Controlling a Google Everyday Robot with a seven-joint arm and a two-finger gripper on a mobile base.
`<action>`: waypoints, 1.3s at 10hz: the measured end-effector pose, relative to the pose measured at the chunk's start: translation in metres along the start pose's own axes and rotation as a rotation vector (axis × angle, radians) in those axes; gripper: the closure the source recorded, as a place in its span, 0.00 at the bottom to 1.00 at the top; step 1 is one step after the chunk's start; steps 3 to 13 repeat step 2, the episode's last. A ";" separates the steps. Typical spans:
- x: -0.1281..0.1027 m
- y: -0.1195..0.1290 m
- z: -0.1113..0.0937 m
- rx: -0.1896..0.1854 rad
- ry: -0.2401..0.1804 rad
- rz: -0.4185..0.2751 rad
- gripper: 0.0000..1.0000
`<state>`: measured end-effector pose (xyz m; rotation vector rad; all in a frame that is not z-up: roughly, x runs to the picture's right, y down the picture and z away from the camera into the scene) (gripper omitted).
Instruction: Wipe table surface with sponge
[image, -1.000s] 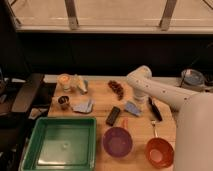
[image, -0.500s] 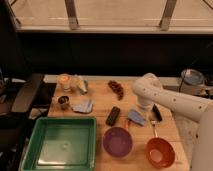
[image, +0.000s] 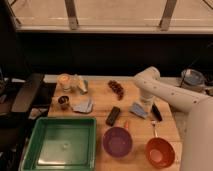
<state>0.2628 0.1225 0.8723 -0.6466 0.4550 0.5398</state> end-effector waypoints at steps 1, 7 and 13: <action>-0.013 0.000 -0.003 0.012 -0.001 -0.018 1.00; -0.017 0.001 -0.003 0.015 0.000 -0.025 1.00; -0.017 0.001 -0.003 0.015 0.000 -0.025 1.00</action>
